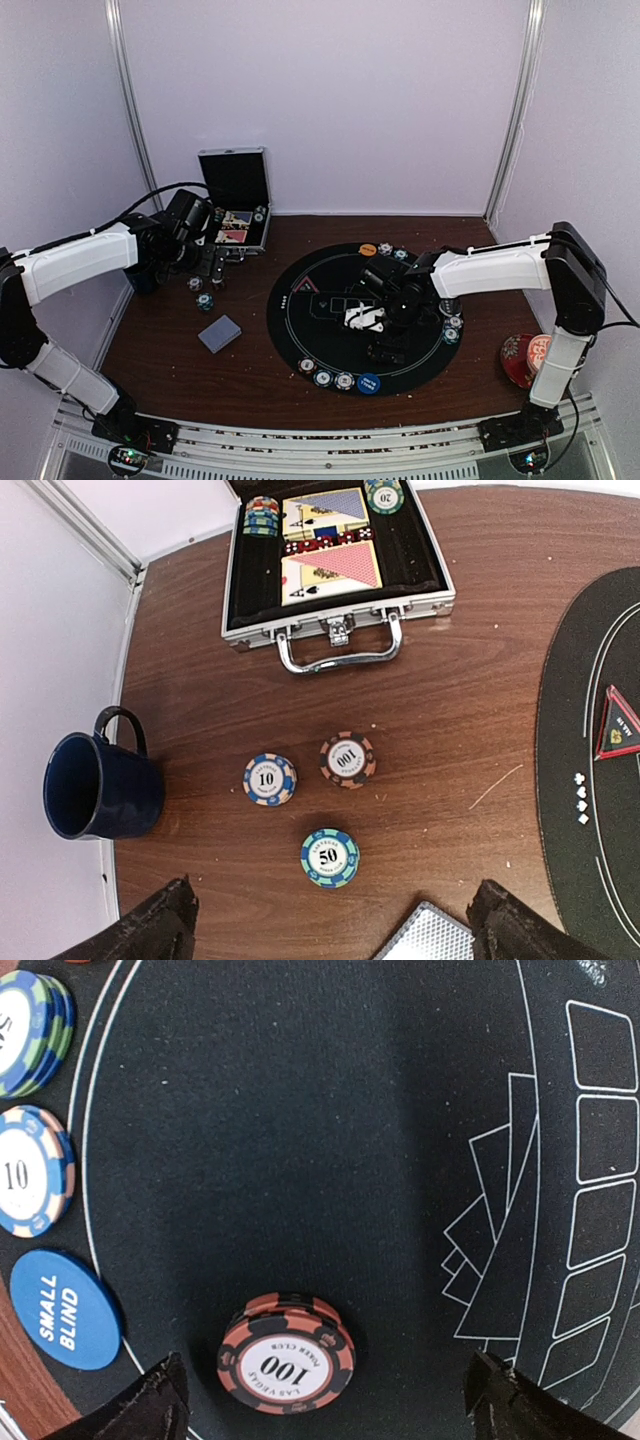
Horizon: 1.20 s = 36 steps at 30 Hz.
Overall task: Distribute texas hold em gaming equipment
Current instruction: Pick up the pile of poker chips from the poker table mat.
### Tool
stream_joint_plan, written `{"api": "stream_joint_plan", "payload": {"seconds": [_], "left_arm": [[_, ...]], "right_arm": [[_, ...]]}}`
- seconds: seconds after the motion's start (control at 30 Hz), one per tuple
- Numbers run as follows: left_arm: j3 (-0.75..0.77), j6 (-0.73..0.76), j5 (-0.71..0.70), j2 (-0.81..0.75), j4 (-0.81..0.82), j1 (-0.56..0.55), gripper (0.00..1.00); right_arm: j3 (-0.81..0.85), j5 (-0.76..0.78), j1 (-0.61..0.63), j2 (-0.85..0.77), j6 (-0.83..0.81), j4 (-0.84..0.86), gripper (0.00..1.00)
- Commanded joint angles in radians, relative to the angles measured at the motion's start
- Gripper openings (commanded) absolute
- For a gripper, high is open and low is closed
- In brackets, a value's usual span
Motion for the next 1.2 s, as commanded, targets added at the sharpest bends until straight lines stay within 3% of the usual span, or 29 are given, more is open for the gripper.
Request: {"api": "stream_joint_plan", "payload": {"seconds": [0.0, 0.27, 0.57, 1.1, 1.17], "left_arm": [[-0.012, 0.011, -0.005, 0.01, 0.038, 0.002, 0.98], [-0.013, 0.013, -0.014, 0.016, 0.038, 0.003, 0.98], [-0.012, 0.013, -0.013, 0.018, 0.038, 0.003, 0.98], [-0.013, 0.011, -0.012, 0.005, 0.037, 0.004, 0.98], [-0.013, 0.011, -0.011, 0.005, 0.038, 0.003, 0.98]], "right_arm": [[0.0, 0.022, 0.007, 0.024, 0.003, 0.022, 0.96], [0.004, -0.002, 0.006, 0.043, -0.003, 0.017, 0.9], [0.017, -0.043, 0.006, 0.076, -0.014, -0.006, 0.77], [0.025, -0.049, 0.006, 0.112, -0.011, -0.016, 0.47], [0.023, -0.036, 0.005, 0.114, -0.007, -0.009, 0.4]]}}
